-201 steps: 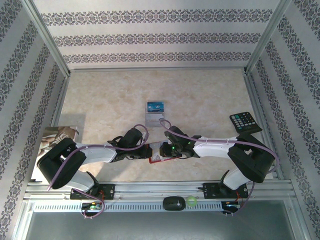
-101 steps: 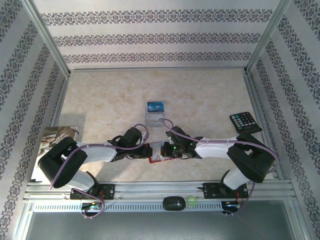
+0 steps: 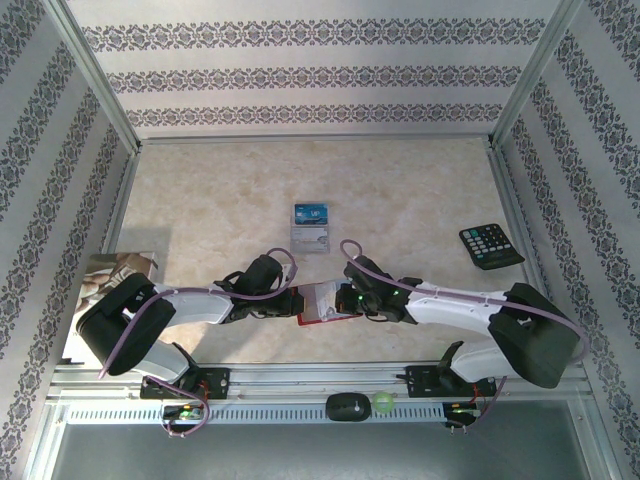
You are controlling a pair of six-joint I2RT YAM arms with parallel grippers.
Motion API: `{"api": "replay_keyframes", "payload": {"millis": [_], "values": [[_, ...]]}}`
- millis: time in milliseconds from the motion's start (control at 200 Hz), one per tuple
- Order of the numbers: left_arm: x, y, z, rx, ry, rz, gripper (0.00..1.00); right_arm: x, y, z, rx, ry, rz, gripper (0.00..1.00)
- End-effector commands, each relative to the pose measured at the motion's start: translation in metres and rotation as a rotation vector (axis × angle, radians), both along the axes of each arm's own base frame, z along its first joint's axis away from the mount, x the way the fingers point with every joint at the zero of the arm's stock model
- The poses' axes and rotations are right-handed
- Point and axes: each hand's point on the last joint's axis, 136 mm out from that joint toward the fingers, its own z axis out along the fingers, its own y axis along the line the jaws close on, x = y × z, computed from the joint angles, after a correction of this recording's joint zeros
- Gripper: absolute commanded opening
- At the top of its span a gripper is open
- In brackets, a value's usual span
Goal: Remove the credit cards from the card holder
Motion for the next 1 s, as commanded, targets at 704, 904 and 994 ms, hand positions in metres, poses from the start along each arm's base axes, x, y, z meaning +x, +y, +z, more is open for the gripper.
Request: {"api": "replay_keyframes", "payload": {"millis": [704, 904, 994], "values": [[-0.004, 0.016, -0.022, 0.121, 0.083, -0.062, 0.0, -0.007, 0.029, 0.012, -0.027, -0.1, 0.118, 0.1], [-0.003, 0.015, -0.023, 0.125, 0.084, -0.071, 0.0, -0.001, 0.025, 0.008, 0.014, -0.066, 0.087, 0.19], [-0.003, 0.015, -0.024, 0.131, 0.086, -0.074, 0.0, 0.0, 0.014, 0.0, -0.029, -0.046, 0.054, 0.23]]}}
